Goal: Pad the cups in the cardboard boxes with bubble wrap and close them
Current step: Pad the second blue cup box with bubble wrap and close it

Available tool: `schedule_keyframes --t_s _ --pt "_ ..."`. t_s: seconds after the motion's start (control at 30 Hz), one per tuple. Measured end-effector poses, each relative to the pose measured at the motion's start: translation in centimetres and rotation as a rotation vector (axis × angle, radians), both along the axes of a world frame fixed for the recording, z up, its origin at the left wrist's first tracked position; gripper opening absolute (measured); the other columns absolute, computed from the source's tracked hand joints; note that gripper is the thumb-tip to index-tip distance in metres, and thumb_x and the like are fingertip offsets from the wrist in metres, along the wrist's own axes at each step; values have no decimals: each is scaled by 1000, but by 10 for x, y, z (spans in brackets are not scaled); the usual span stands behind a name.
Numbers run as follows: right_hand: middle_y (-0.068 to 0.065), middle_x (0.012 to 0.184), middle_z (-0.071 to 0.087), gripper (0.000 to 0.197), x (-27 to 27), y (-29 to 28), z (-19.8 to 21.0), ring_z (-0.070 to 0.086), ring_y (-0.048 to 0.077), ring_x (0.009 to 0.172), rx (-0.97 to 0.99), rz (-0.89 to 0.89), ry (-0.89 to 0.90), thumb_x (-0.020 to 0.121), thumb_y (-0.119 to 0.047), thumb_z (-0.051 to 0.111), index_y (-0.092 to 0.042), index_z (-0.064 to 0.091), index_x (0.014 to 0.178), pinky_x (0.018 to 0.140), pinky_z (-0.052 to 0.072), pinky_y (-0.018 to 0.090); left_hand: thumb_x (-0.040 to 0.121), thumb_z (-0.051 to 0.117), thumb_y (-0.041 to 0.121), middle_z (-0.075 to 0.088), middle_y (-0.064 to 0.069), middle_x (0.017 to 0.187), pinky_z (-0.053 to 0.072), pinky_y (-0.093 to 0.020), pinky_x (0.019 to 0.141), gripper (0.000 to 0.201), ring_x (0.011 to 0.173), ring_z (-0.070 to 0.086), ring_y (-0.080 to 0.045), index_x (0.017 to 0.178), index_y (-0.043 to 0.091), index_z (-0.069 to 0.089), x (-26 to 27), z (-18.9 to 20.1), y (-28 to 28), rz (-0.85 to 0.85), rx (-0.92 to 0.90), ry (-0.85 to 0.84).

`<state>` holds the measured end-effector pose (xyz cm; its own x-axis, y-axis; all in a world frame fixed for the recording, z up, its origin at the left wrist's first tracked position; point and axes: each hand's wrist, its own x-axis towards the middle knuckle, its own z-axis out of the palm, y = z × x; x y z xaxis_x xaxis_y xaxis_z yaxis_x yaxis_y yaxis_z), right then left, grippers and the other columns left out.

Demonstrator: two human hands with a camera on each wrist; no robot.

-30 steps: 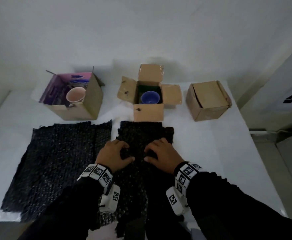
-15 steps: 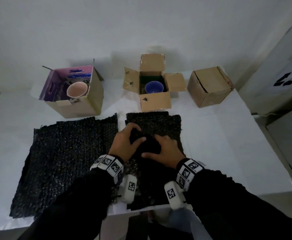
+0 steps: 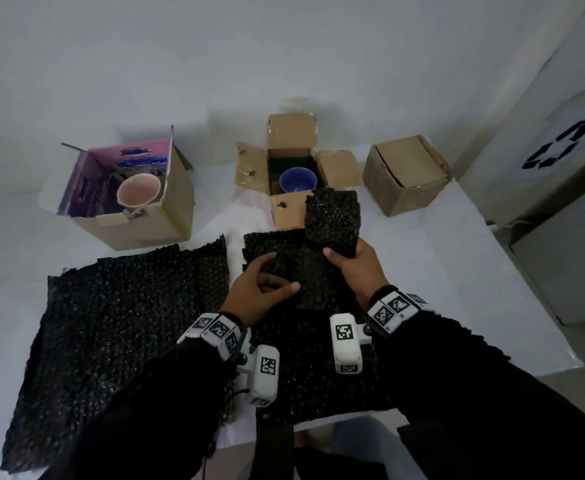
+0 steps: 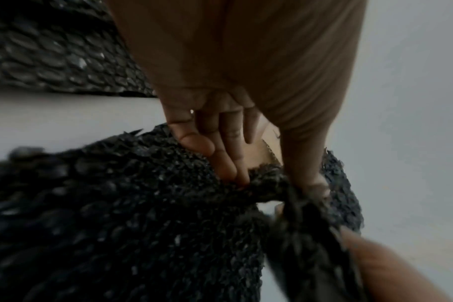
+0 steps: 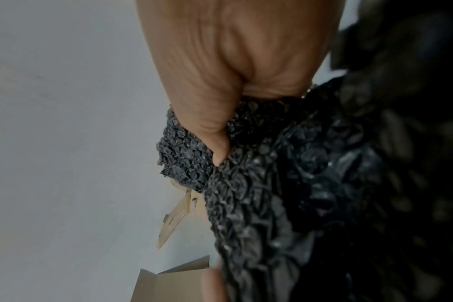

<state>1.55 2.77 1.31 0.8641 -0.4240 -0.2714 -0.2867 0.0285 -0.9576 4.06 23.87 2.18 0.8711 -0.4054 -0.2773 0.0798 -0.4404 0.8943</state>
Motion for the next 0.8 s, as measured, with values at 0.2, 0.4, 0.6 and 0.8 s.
schedule_keyframes --t_s 0.2,0.4,0.6,0.8 --pt "3 111 71 38 7 1 8 67 21 102 73 22 2 82 -25 75 -14 64 117 95 52 47 79 77 32 63 9 76 46 -18 72 15 68 58 1 83 25 64 13 8 -12 -121 86 -116" --pt "8 145 47 53 20 -20 30 45 29 130 -254 95 82 100 -19 47 -21 29 149 109 35 37 88 66 34 56 4 68 41 -24 64 23 66 54 -9 77 22 50 36 16 -11 11 123 -249" --pt "6 92 69 35 34 -45 51 62 32 101 -199 83 -26 86 5 43 -18 68 85 85 47 33 87 63 10 69 2 81 51 -24 66 23 72 66 -8 92 32 56 62 49 -22 133 25 -431" --pt "15 89 71 45 60 -66 82 64 23 80 229 -78 -138 92 -39 54 3 70 89 74 53 29 83 71 23 70 5 86 54 -24 72 12 78 65 -6 94 27 70 94 81 -50 253 17 -586"
